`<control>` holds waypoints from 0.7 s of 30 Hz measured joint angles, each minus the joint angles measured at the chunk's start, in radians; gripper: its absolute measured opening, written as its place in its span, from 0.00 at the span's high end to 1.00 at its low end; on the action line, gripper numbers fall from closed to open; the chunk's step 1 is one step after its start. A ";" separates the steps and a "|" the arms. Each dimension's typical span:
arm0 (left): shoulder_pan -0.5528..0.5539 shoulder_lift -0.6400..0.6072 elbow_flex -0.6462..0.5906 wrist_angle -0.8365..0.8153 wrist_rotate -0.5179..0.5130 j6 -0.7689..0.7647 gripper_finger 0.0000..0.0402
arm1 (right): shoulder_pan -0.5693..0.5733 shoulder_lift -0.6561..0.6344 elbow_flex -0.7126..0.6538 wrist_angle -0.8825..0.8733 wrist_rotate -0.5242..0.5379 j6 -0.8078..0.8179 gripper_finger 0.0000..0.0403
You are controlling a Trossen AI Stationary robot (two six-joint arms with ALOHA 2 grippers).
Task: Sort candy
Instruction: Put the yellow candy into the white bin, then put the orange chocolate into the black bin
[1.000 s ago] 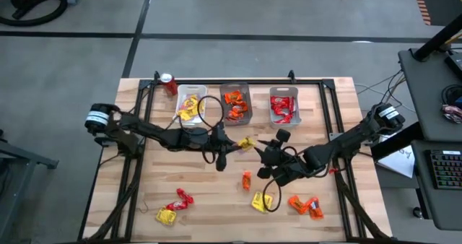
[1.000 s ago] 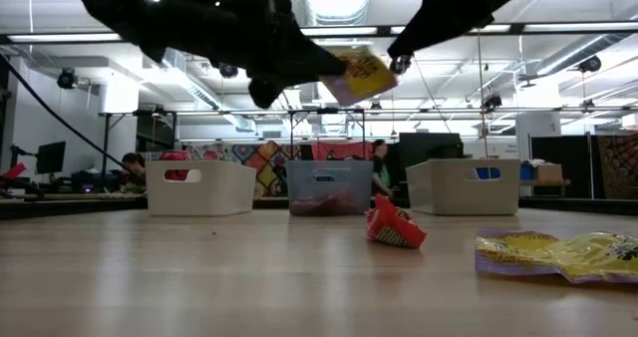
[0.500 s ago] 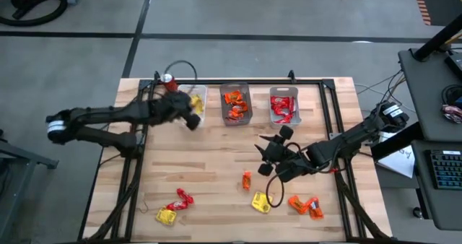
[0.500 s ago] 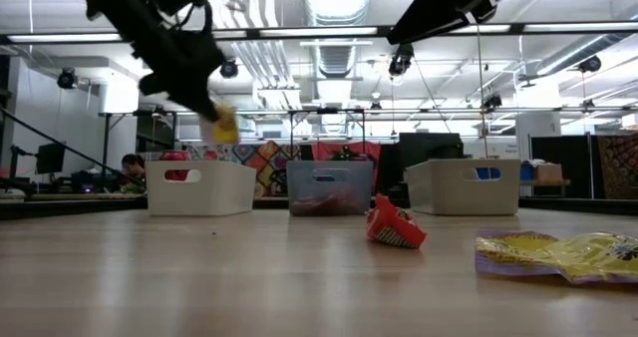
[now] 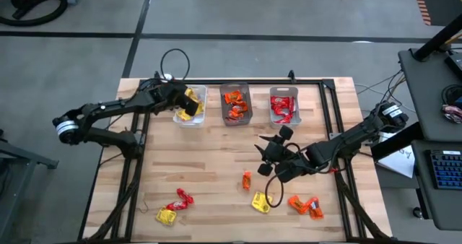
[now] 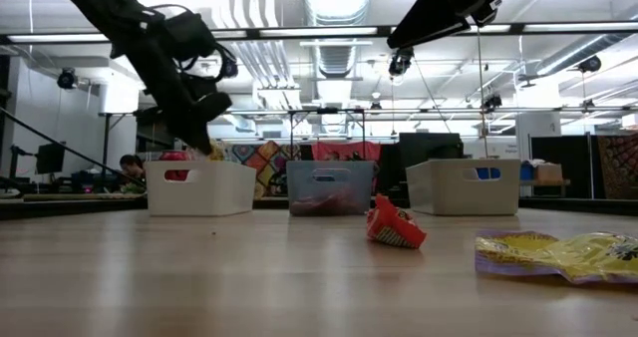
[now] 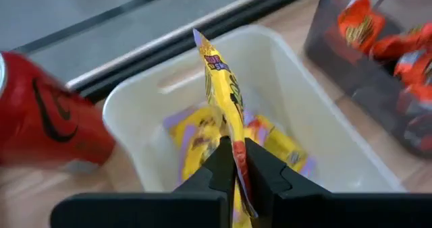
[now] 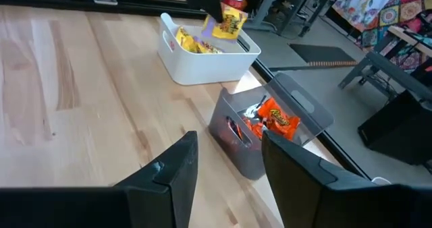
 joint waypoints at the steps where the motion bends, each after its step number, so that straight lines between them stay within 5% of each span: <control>1: 0.000 0.006 0.002 0.018 -0.001 -0.005 0.98 | 0.000 0.000 0.000 0.000 0.000 0.000 0.61; 16: -0.002 0.004 0.002 0.016 -0.004 -0.032 0.80 | 0.000 0.000 0.000 -0.001 -0.001 0.003 0.61; 21: -0.041 -0.029 0.002 -0.003 0.098 0.009 0.79 | 0.000 0.000 0.000 -0.030 -0.041 0.068 0.60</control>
